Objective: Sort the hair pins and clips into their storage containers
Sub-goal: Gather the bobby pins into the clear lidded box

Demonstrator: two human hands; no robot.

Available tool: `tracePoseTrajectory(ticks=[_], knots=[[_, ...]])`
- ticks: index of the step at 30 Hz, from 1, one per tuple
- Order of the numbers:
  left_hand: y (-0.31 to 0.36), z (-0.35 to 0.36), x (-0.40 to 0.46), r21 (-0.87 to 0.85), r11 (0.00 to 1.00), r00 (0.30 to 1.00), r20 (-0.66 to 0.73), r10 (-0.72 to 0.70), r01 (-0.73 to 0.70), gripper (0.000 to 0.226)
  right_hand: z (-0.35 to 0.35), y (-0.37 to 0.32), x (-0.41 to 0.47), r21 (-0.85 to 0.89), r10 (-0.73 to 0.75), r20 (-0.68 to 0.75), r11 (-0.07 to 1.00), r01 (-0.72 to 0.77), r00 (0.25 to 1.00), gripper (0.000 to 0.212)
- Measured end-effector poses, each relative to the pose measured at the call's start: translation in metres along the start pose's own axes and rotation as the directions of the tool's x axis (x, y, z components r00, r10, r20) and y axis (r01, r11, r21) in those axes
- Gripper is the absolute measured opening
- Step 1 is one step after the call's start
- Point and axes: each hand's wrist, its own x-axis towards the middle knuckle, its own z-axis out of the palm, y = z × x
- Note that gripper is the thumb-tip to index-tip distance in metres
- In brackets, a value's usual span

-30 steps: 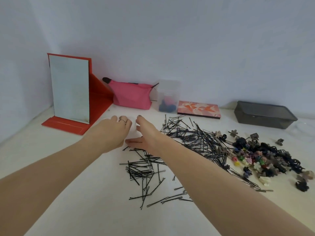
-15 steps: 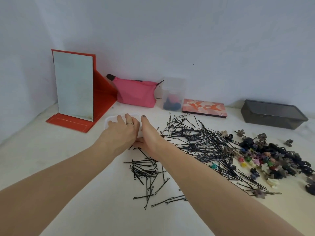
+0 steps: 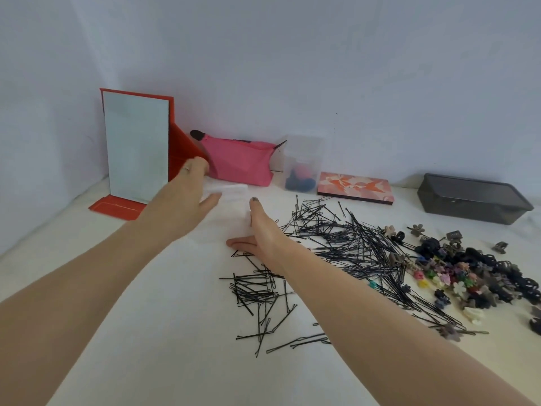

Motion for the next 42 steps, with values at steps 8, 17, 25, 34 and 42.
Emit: tracePoseTrajectory(ticks=[8,17,25,34,42], knots=[[-0.017,0.039,-0.01,-0.562,0.631,0.747,-0.036,-0.664,0.534,0.031,0.0,-0.005,-0.004,-0.014,0.036,-0.004,0.999,-0.036,0.999,0.045],[0.003,0.063,-0.042,-0.705,0.52,0.789,0.093,-0.607,0.483,0.052,-0.01,-0.01,-0.013,-0.138,-0.08,-0.068,0.988,0.07,0.994,0.031],[0.015,0.065,-0.046,-0.717,0.514,0.805,0.111,-0.583,0.471,0.06,-0.115,-0.035,-0.014,-0.996,-0.291,0.063,-0.076,0.042,0.955,0.059],[0.014,0.066,-0.049,-0.731,0.512,0.813,0.101,-0.573,0.452,0.065,-0.103,-0.019,-0.043,-0.967,-0.201,0.21,-0.187,0.173,0.957,0.065],[0.015,0.072,-0.057,-0.615,0.632,0.834,0.078,-0.546,0.471,0.063,-0.109,-0.03,-0.048,-0.956,-0.156,0.264,-0.17,0.237,0.952,0.078]])
